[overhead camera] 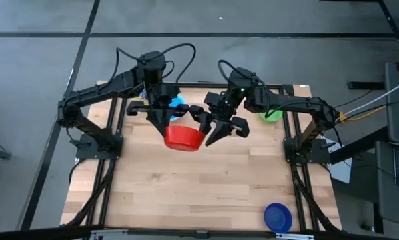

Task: Nest bowls inside each other
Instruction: Stack the red bowl on top of the light blue bowl

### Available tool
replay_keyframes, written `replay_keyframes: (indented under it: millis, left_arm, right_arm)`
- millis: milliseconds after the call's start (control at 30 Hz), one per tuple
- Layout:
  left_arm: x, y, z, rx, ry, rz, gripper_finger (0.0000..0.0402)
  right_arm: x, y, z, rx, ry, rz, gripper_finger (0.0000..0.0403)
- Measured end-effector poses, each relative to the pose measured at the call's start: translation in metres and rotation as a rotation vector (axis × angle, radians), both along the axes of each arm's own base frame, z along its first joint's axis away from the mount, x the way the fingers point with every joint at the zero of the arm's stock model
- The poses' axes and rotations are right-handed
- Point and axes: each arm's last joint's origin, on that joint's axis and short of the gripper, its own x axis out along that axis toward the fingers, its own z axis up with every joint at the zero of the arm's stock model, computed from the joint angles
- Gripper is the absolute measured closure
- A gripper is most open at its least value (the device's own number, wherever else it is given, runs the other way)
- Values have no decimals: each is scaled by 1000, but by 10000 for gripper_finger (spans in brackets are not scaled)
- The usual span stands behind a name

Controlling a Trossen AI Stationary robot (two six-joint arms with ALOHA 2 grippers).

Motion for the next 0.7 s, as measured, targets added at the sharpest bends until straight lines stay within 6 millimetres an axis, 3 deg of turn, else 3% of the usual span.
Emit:
replay_keyframes:
  millis: [267, 533, 600, 700]
  left_arm:
    - [1, -17, 2, -8, 15, -108, 399]
    - [-8, -27, 9, 0, -9, -105, 399]
    - [-9, -23, 10, 2, -13, -77, 399]
    - [-13, 0, 6, 4, 9, 65, 399]
  right_arm:
    - [0, -24, -9, -31, 52, -76, 205]
    - [-7, -71, -33, -107, 183, -237, 220]
    - [-11, -84, -42, -144, 255, -312, 229]
    - [-23, -101, -65, -271, 464, -492, 242]
